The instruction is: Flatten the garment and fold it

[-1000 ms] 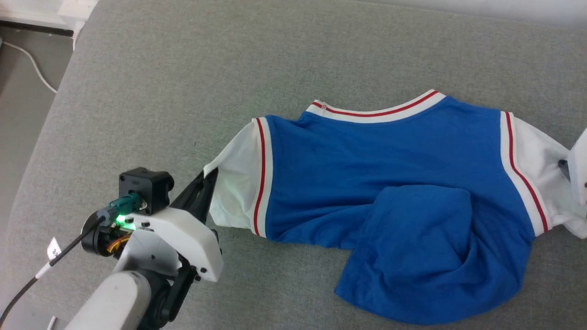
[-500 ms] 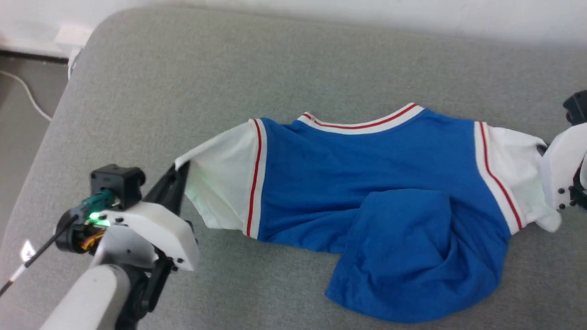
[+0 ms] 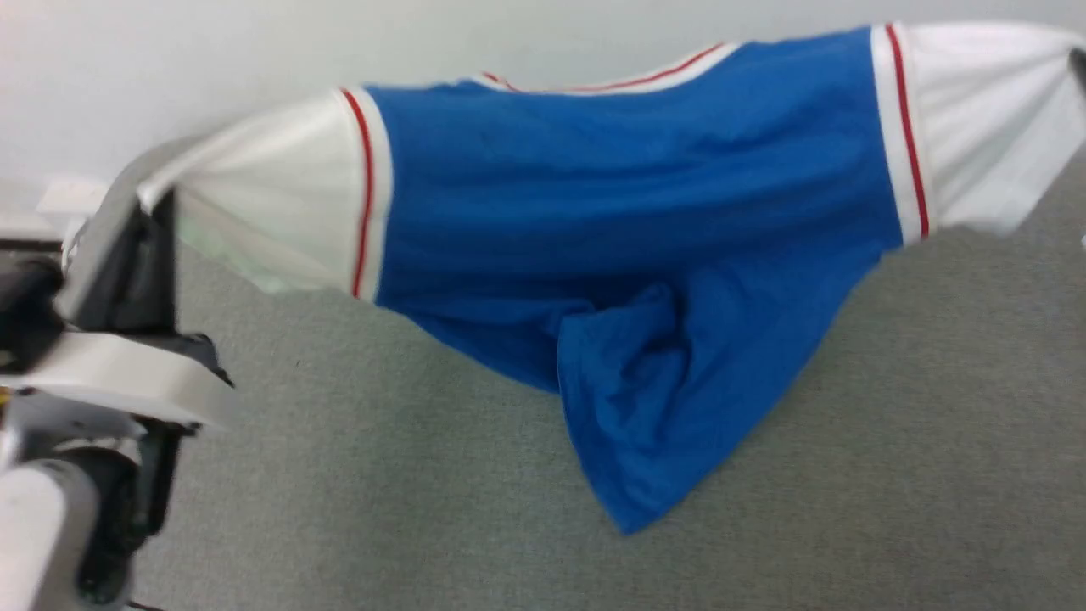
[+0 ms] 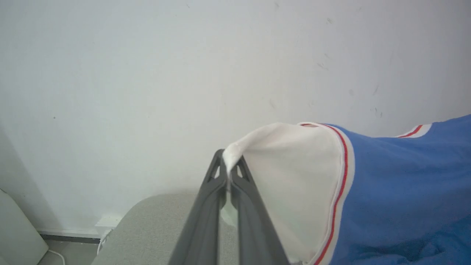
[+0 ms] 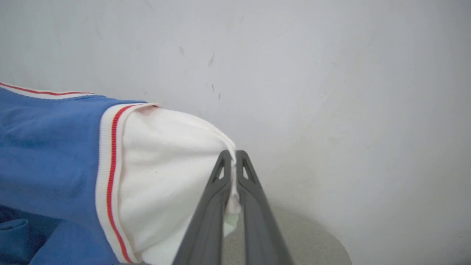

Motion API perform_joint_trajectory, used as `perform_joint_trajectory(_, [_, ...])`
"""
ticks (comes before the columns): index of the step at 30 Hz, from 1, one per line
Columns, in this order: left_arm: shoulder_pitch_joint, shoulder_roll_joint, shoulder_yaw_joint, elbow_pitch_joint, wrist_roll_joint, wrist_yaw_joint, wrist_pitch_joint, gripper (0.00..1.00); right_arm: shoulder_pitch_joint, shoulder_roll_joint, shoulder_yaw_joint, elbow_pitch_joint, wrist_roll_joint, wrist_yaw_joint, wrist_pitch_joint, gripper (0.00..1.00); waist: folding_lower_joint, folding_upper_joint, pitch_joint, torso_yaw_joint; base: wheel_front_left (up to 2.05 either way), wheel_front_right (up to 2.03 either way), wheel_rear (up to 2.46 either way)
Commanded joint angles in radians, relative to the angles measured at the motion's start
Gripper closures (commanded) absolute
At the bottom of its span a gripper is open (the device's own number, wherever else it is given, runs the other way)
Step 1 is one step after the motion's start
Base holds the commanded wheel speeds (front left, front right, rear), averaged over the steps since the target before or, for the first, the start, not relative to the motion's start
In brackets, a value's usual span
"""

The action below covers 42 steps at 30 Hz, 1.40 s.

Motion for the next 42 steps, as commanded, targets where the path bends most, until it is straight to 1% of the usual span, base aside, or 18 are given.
perform_joint_trajectory(1, [-0.023, 0.02, 0.03, -0.026, 0.011, 0.006, -0.022, 1.0, -0.023, 0.001, -0.021, -0.039, 0.004, -0.001, -0.01, 1.0, 0.0, 0.0, -0.065, -0.064, 0.0, 0.0, 0.0])
perform_joint_trajectory(3, [-0.04, 0.041, 0.057, -0.058, 0.018, 0.0, -0.045, 1.0, -0.039, 0.002, -0.037, -0.093, 0.009, -0.001, -0.025, 1.0, 0.0, 0.0, -0.079, -0.081, 0.0, 0.0, 0.0])
perform_joint_trajectory(5, [-0.059, 0.075, 0.072, -0.091, 0.035, -0.019, -0.061, 1.0, -0.063, -0.007, -0.045, -0.137, -0.01, -0.001, -0.06, 1.0, 0.0, 0.0, -0.088, -0.098, 0.0, 0.0, 0.0])
perform_joint_trajectory(9, [-0.106, 0.119, 0.112, -0.139, 0.053, -0.032, -0.082, 1.0, -0.101, -0.009, -0.055, -0.177, -0.013, -0.001, -0.094, 1.0, 0.0, 0.0, -0.102, -0.124, 0.0, 0.0, 0.0])
perform_joint_trajectory(17, [-0.203, 0.168, 0.203, -0.188, 0.057, -0.024, -0.104, 1.0, -0.181, -0.021, -0.056, -0.195, -0.003, -0.001, -0.079, 1.0, 0.0, 0.0, -0.086, -0.163, 0.0, 0.0, 0.0])
perform_joint_trajectory(21, [-0.258, 0.196, 0.21, -0.168, 0.04, -0.041, -0.075, 1.0, -0.232, -0.038, -0.056, -0.179, 0.012, -0.001, -0.073, 1.0, 0.0, 0.0, -0.039, -0.176, 0.0, 0.0, 0.0])
perform_joint_trajectory(24, [-0.33, 0.205, 0.196, -0.115, 0.021, -0.065, -0.058, 1.0, -0.285, -0.058, -0.039, -0.152, 0.014, -0.001, -0.077, 1.0, 0.0, 0.0, 0.018, -0.182, 0.0, 0.0, 0.0])
perform_joint_trajectory(28, [-0.464, 0.183, 0.144, 0.0, -0.022, -0.113, -0.039, 1.0, -0.373, -0.073, 0.007, -0.091, 0.018, -0.001, -0.094, 1.0, 0.0, 0.0, 0.106, -0.186, 0.0, 0.0, 0.0])
perform_joint_trajectory(32, [-0.631, 0.163, 0.077, 0.15, -0.022, -0.171, -0.029, 1.0, -0.496, -0.059, 0.043, 0.004, 0.014, -0.001, -0.129, 1.0, 0.0, 0.0, 0.198, -0.19, 0.0, 0.0, 0.0])
perform_joint_trajectory(35, [-0.763, 0.13, 0.036, 0.267, -0.019, -0.207, -0.034, 1.0, -0.597, -0.042, 0.085, 0.087, -0.011, -0.001, -0.176, 1.0, 0.0, 0.0, 0.256, -0.194, 0.0, 0.0, 0.0])
perform_joint_trajectory(38, [-0.895, 0.097, 0.005, 0.37, -0.003, -0.234, -0.051, 1.0, -0.696, -0.023, 0.121, 0.177, -0.036, -0.001, -0.222, 1.0, 0.0, 0.0, 0.307, -0.191, 0.0, 0.0, 0.0])
perform_joint_trajectory(42, [-1.052, 0.043, -0.015, 0.509, 0.006, -0.263, -0.111, 1.0, -0.82, 0.014, 0.146, 0.297, -0.07, -0.001, -0.293, 1.0, 0.0, 0.0, 0.351, -0.184, 0.0, 0.0, 0.0])
